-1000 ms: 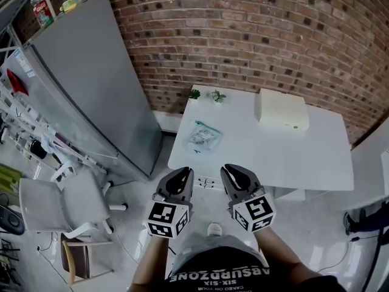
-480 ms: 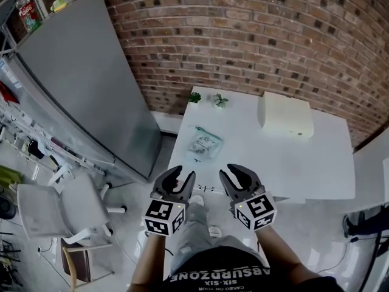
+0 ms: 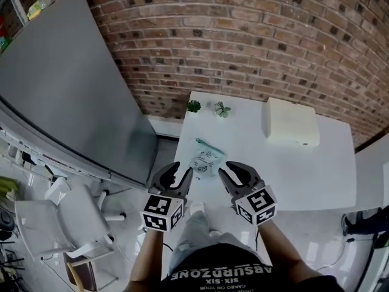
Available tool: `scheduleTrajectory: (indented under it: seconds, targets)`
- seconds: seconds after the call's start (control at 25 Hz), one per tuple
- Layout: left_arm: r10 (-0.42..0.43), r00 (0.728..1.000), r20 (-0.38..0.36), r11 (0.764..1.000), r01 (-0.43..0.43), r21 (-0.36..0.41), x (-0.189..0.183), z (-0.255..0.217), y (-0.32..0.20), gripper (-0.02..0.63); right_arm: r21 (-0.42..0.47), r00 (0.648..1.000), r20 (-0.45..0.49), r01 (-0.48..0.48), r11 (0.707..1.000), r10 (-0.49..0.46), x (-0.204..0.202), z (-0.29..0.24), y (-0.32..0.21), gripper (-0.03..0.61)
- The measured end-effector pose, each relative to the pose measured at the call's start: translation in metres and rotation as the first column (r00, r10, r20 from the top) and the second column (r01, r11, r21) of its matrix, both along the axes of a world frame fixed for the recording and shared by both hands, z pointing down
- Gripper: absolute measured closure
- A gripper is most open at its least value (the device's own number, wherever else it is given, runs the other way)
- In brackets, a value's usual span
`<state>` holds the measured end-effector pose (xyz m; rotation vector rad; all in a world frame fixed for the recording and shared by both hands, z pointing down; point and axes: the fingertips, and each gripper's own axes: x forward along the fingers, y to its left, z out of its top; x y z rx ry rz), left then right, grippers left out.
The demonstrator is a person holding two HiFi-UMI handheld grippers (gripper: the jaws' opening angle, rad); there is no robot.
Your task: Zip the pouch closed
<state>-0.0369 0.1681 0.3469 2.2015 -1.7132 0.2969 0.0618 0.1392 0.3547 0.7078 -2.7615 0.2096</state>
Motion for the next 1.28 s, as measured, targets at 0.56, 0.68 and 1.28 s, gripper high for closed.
scheduleTrajectory:
  seconds: [0.56,0.68,1.28]
  targets:
    - [0.074,0.997,0.036,0.988,-0.068,-0.137,-0.047,0.049,-0.071,0.476,-0.061,0.992,-0.106,0.066,0.996,-0.073,-0.051,0.040,-0.068,0.500]
    - [0.102,0.994,0.044,0.983,-0.094,-0.161,-0.053,0.059,-0.085,0.476,-0.063,0.989,-0.136,0.056,0.996,-0.064,-0.058,0.052,-0.084,0.500]
    - [0.246,0.967,0.061,0.936,-0.220,-0.275,-0.067,0.122,-0.148,0.476,-0.089,0.923,-0.347,0.144,0.986,-0.166,-0.096,0.129,-0.146,0.495]
